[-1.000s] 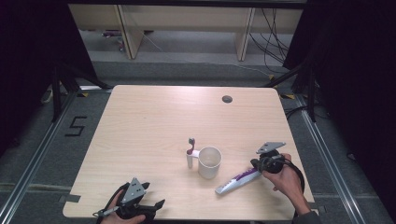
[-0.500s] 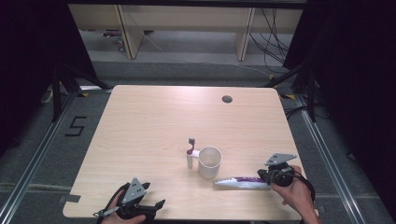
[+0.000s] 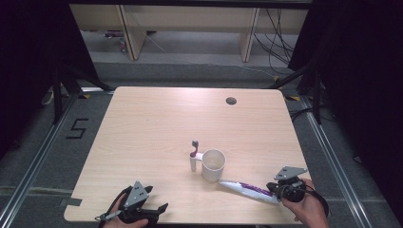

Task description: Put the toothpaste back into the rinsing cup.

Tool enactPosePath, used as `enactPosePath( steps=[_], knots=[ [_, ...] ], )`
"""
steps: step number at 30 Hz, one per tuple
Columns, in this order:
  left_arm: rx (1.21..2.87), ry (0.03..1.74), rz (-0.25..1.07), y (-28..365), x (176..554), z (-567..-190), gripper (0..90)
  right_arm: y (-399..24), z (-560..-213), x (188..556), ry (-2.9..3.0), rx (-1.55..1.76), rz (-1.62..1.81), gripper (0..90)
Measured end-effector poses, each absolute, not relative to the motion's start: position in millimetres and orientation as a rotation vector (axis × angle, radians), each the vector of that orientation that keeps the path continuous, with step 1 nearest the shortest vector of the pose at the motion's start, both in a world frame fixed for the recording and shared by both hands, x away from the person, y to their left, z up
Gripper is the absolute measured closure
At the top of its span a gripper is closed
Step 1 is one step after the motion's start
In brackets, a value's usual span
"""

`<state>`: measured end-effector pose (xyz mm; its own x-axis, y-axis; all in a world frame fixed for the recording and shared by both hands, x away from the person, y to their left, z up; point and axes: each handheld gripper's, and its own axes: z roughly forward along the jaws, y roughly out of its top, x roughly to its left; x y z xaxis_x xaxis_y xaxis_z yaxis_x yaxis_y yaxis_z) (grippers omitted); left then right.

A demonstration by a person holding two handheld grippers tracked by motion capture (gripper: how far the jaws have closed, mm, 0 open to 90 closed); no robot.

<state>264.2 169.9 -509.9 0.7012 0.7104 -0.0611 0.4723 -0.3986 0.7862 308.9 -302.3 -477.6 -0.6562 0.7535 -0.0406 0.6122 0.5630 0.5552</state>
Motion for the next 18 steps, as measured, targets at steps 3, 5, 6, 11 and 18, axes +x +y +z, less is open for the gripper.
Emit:
enactPosePath(
  steps=[3, 5, 6, 11, 18],
  knots=[
    [2.053, 0.908, 0.356, 169, 264, -510, 18.6, -304, -473, 310, 2.535, 1.126, 0.723, 84.0],
    [2.057, 0.909, 0.372, 168, 264, -511, 18.6, -304, -469, 312, 2.526, 1.116, 0.754, 80.3],
    [2.068, 0.908, 0.351, 169, 264, -510, 18.6, -302, -467, 313, 2.532, 1.087, 0.753, 77.1],
    [2.056, 0.909, 0.369, 168, 264, -511, 18.6, -290, -452, 318, 2.583, 0.981, 0.777, 58.0],
    [2.048, 0.911, 0.363, 169, 264, -510, 18.6, -260, -450, 323, 2.705, 0.846, 0.651, 45.2]
  ],
)
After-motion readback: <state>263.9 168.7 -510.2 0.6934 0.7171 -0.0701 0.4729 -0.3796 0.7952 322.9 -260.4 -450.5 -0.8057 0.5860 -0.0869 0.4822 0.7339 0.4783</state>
